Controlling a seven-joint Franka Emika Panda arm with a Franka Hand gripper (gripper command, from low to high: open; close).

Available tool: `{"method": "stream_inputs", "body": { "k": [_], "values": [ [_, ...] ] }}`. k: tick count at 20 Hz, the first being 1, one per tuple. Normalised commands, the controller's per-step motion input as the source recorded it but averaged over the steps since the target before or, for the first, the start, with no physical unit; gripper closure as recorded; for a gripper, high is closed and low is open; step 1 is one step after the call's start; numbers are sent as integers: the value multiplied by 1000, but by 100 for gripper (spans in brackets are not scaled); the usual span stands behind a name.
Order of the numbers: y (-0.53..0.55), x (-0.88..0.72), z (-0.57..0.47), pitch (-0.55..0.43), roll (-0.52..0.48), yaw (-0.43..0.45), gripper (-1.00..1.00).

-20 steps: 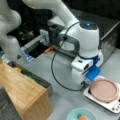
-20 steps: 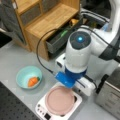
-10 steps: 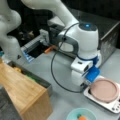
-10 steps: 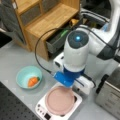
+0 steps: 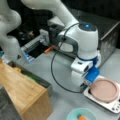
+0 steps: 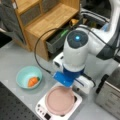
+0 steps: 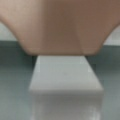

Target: Pick up the pan. Place the pan on the table. Pick up the bowl. Place the bowl on the stove.

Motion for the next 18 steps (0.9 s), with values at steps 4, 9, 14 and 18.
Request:
{"method": "stream_inputs", "body": {
  "k": [4, 9, 14, 18],
  "values": [
    [-57, -27, -17, 24, 78, -2, 100],
    [-47, -57, -9, 17, 81, -14, 100],
    [-52, -89, -12, 4, 92, -19, 100],
    [-65, -111, 12, 11, 95, -21, 100]
  ]
}}
